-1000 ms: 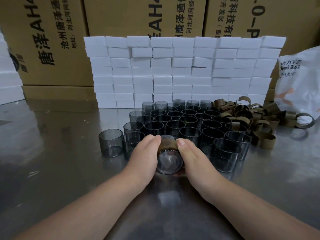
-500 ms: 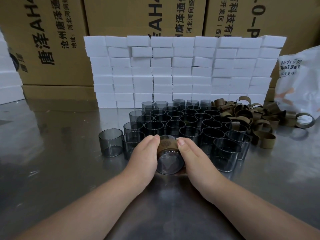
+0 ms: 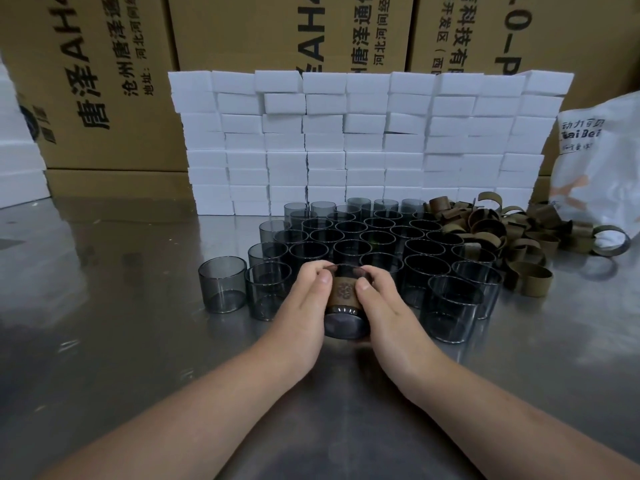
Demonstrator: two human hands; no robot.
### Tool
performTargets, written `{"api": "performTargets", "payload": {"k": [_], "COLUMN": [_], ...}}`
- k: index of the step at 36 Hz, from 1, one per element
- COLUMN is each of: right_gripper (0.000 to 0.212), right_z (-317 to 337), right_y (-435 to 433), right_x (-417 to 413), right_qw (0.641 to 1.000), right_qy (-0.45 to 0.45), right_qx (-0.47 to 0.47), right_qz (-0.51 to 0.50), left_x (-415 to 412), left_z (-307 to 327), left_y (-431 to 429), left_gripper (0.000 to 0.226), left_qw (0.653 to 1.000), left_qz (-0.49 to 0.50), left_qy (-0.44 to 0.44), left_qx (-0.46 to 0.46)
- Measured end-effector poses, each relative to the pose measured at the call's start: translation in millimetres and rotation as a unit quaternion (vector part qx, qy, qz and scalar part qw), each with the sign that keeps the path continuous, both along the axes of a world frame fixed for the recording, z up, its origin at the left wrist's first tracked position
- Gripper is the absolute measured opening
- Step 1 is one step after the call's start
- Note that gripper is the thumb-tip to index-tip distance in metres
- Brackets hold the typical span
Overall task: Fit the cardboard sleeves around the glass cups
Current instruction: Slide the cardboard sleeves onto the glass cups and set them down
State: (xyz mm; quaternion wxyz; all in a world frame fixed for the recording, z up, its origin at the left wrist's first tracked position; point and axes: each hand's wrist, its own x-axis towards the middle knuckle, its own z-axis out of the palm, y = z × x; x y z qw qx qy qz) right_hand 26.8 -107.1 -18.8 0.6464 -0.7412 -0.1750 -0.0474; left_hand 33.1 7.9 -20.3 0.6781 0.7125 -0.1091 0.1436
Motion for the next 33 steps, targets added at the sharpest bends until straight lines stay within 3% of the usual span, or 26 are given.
{"api": "performTargets", "payload": {"k": [5, 14, 17, 21, 27, 30, 33], "right_gripper": [0.014, 0.015, 0.015, 0.015, 0.017, 0.018, 0.018], "right_z": [-0.4, -4.8, -4.8, -3.7, -2.8, -2.3, -1.9], "right_y": [-4.0, -5.4, -5.3, -5.6, -5.8, -5.7, -5.8], "right_x": [0.2, 4.7, 4.6, 3.6, 2.9, 2.8, 2.6], "right_qw": [0.999, 0.993, 0.991, 0.991, 0.991, 0.991, 0.991], "right_qy": [-0.031, -0.081, -0.095, -0.101, -0.090, -0.091, -0.087], "right_qx": [-0.018, -0.077, -0.084, -0.081, -0.087, -0.088, -0.087], "right_qz": [-0.002, -0.033, -0.041, -0.040, -0.043, -0.043, -0.043], "left_x": [-3.8, -4.4, -3.3, -2.7, -0.8, -0.6, -0.9], "left_z": [-2.2, -2.7, -2.2, -2.7, -5.1, -4.7, -4.0], "left_y": [3.3, 6.1, 6.8, 6.0, 6.2, 5.4, 5.0], "left_gripper": [0.011, 0.008, 0.017, 0.033, 0.022, 0.026, 0.014], "left_qw": [0.998, 0.995, 0.991, 0.992, 0.992, 0.992, 0.993], "left_qz": [-0.030, -0.033, -0.003, 0.007, 0.013, 0.011, 0.012], "left_qy": [0.002, 0.018, -0.007, -0.009, 0.002, 0.001, -0.001], "left_qx": [0.051, 0.095, 0.130, 0.128, 0.129, 0.124, 0.117]}}
